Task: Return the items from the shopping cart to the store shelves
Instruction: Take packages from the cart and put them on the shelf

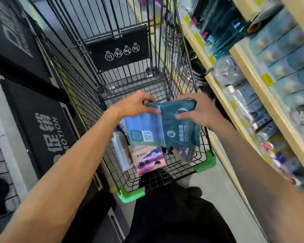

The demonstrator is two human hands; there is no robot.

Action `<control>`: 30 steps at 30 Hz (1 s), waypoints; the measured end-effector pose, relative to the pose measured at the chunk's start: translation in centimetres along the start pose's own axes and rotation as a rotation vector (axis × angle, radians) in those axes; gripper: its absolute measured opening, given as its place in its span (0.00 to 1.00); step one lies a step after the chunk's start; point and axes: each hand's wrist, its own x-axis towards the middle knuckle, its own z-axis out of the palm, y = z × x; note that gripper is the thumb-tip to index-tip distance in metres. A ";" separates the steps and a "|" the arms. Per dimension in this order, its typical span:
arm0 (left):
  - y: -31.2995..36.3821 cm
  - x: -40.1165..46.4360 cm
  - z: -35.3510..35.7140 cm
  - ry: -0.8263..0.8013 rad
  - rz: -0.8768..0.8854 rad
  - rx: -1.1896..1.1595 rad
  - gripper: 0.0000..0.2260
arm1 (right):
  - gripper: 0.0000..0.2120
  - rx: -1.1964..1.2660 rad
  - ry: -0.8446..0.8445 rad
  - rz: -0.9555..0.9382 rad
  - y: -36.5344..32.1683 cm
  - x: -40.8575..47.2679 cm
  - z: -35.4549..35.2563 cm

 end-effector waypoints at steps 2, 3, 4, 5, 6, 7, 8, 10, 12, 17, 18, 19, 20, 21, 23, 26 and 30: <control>1.2 -0.2 -0.7 0.089 -0.001 -0.096 0.22 | 0.22 0.163 0.056 0.014 1.0 -1.7 -1.4; 1.9 -0.4 -1.1 0.157 -0.011 -0.130 0.23 | 0.21 0.228 0.095 0.007 1.5 -2.9 -2.5; 3.0 -0.2 -1.6 0.205 -0.020 -0.176 0.22 | 0.21 0.274 0.136 -0.013 1.9 -4.4 -4.3; 3.2 -0.2 -2.3 0.218 -0.038 -0.278 0.22 | 0.20 0.293 0.147 -0.024 2.2 -5.4 -5.3; 4.0 -0.1 -2.6 0.189 -0.045 -0.388 0.21 | 0.20 0.309 0.158 -0.027 2.4 -6.6 -6.7; 5.4 0.4 -2.2 0.125 -0.050 -0.457 0.23 | 0.19 0.317 0.187 -0.033 2.9 -8.3 -8.6; 6.6 0.7 -1.5 0.067 -0.067 -0.479 0.25 | 0.19 0.319 0.212 -0.039 3.5 -9.6 -9.9; 10.2 1.9 1.2 -0.049 -0.077 -0.497 0.29 | 0.19 0.310 0.294 -0.053 5.1 -13.0 -13.0; 12.6 2.7 4.4 -0.152 -0.050 -0.613 0.27 | 0.19 0.386 0.346 -0.038 6.6 -15.8 -14.6; 19.2 2.8 15.1 -0.327 -0.154 -0.841 0.22 | 0.24 0.612 0.579 0.065 12.9 -24.8 -17.7; 20.3 2.8 17.0 -0.366 -0.155 -0.745 0.21 | 0.25 0.663 0.624 0.085 14.1 -26.7 -18.2; 21.4 2.5 18.4 -0.435 -0.137 -0.655 0.23 | 0.24 0.720 0.667 0.101 15.2 -28.0 -18.3; 22.7 2.7 19.9 -0.509 -0.108 -0.522 0.30 | 0.22 0.791 0.736 0.137 16.5 -29.5 -18.6; 24.5 2.7 21.3 -0.567 -0.087 -0.400 0.36 | 0.18 0.870 0.816 0.169 17.6 -31.1 -18.9; 27.8 3.5 23.6 -0.576 -0.050 -0.373 0.35 | 0.14 0.993 0.978 0.203 19.0 -33.0 -19.7; 34.0 5.3 27.5 -0.453 -0.001 -0.507 0.20 | 0.09 0.989 1.194 0.159 21.4 -35.7 -21.8; 40.6 6.8 31.4 -0.337 0.115 -0.565 0.30 | 0.17 0.877 1.145 0.159 23.8 -39.2 -23.5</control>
